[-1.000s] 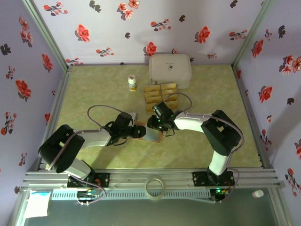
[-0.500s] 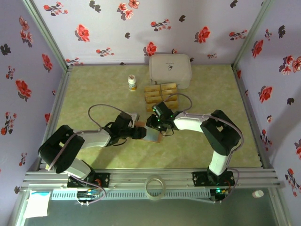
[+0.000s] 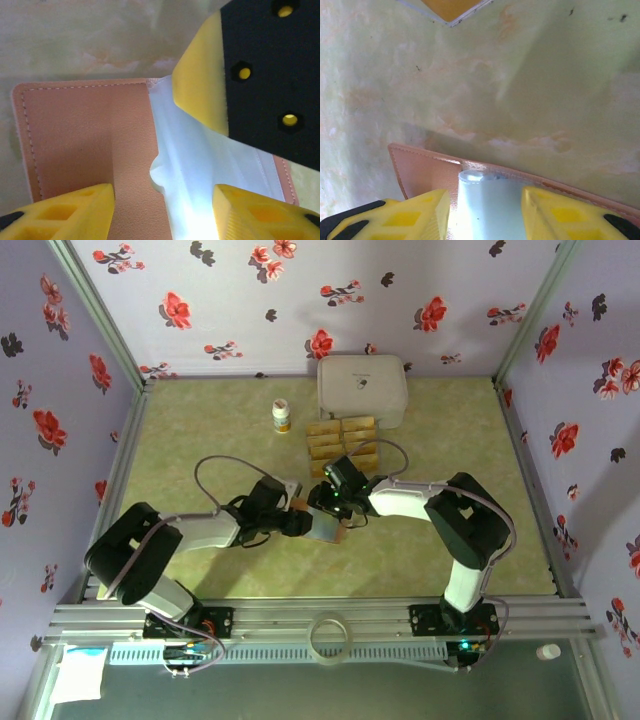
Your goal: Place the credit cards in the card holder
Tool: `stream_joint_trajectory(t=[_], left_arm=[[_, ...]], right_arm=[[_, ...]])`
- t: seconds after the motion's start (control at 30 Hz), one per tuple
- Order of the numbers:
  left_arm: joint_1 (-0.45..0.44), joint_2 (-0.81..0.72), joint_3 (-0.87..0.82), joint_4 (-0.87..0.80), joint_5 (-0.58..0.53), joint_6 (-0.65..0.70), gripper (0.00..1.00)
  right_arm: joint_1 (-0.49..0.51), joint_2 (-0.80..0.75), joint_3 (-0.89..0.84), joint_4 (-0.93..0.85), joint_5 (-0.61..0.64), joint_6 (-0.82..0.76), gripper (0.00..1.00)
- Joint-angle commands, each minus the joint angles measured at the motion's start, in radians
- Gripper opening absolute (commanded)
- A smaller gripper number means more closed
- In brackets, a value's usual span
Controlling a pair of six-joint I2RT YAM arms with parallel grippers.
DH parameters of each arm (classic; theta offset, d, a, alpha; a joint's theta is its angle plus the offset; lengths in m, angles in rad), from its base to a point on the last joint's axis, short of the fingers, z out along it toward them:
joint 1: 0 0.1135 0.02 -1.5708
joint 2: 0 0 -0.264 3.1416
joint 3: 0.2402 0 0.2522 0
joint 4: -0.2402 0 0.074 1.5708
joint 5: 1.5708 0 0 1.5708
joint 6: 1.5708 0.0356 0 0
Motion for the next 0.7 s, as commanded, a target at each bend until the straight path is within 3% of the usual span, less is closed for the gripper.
stream_joint_trajectory(t=[0.0, 0.67], left_arm=[[-0.018, 0.059, 0.002, -0.135, -0.046, 0.038, 0.52], [-0.029, 0.133, -0.007, -0.127, -0.069, 0.030, 0.44]], right_arm=[[0.008, 0.017, 0.022, 0.012, -0.011, 0.026, 0.44], [-0.018, -0.101, -0.015, -0.025, 0.038, 0.019, 0.60]])
